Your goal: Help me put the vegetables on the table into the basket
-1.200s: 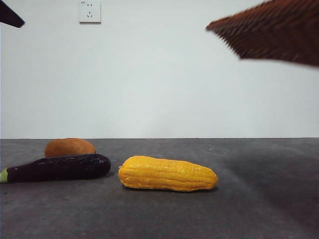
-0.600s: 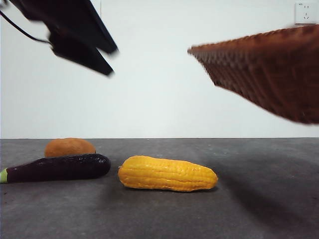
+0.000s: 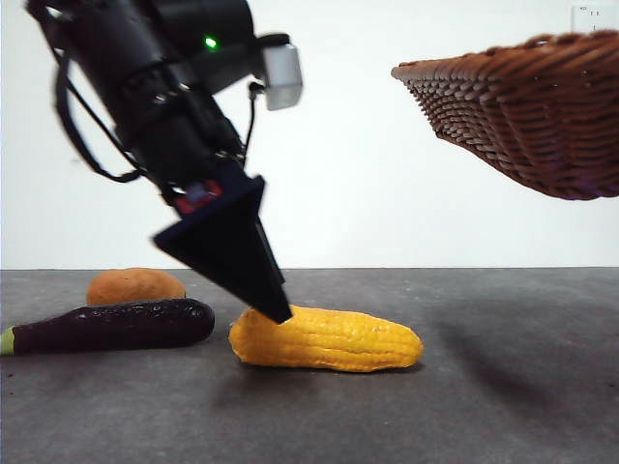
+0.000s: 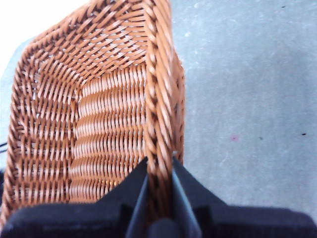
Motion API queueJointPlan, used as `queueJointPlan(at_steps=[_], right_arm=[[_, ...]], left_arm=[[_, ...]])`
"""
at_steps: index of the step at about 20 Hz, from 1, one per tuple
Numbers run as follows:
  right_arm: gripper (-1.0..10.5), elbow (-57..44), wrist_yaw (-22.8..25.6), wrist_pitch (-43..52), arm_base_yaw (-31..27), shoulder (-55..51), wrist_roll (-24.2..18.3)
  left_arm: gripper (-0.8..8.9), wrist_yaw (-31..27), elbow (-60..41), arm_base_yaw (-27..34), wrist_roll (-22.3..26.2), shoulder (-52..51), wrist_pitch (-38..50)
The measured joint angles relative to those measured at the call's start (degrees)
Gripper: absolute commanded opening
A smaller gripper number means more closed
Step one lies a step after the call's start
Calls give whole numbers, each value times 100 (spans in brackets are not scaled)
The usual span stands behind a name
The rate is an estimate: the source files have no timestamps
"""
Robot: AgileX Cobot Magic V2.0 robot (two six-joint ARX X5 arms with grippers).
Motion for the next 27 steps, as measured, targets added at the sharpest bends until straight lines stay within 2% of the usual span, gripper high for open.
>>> queueJointPlan(at_steps=[6,9,18,20,24,26,27], right_arm=[[-12,0,-44,-11,0,0,-4],[-12,0,-48,-9,0,0,-24],[-12,0,-243,-2,-4,0,-68],[-12,0,-247,0,-4,0,-70],[-12,0,-229,2,-4,0,-68],[-12,0,-188,2,-4,0,-68],[-12,0,-170,2,-4,0,-70]], left_arm=[[633,24,1119,-9,44,761,-562],[633,157,1130,-11,90,883,-909],[608,146,1130,-11,190,1272,-826],[422,94,1130,-11,190,1261,-750],[148,92,1130,-11,186,1255,-743],[23,77,1130,-11,184,1255,-785],[-7,77,1130,-11,175,1255,-841]])
